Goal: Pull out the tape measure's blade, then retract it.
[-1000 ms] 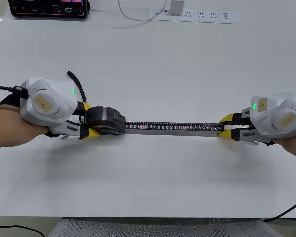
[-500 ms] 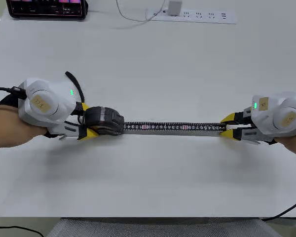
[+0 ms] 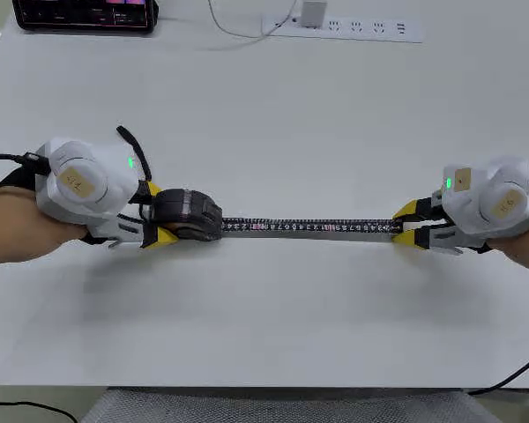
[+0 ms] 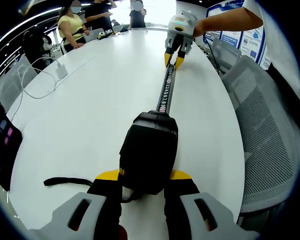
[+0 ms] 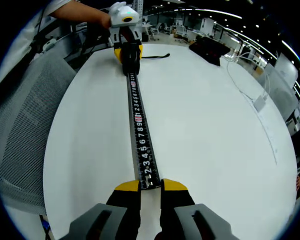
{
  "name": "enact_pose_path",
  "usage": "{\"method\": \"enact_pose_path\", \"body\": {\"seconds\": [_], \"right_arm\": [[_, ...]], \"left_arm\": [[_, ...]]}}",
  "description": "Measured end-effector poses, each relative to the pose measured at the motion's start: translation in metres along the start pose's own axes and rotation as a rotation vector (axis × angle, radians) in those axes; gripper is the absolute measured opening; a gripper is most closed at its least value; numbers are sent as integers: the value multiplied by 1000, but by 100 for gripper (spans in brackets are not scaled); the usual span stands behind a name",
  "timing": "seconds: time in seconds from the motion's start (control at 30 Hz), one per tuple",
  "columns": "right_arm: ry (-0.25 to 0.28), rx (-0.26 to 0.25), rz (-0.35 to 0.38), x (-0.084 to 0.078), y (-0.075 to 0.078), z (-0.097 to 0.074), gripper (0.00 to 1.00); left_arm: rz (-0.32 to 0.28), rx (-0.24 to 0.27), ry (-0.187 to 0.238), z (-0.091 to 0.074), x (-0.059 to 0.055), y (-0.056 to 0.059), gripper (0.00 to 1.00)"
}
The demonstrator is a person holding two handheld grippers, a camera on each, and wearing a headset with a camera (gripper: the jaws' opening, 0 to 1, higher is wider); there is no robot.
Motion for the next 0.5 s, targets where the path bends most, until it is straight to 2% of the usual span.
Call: {"method": "enact_pose_path", "body": {"seconds": [0.3, 0.5], "right_arm": [[-18, 30, -2, 0, 1, 0, 11], [-29, 32, -6, 1, 1, 0, 11]], "left_arm": [[-2, 6, -15, 0, 1, 0, 28], [-8, 5, -19, -1, 1, 0, 28]]}}
Point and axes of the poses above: the centre of the closed fingertips' face, and the gripper's own axes: z roughly forward along the fingers, y roughly to its right, x roughly out of its top, the point moved 5 cm from there along -z, roughly backward along the fingers, and after that the axes turned 6 degrees about -y, right-handed, at the moved point
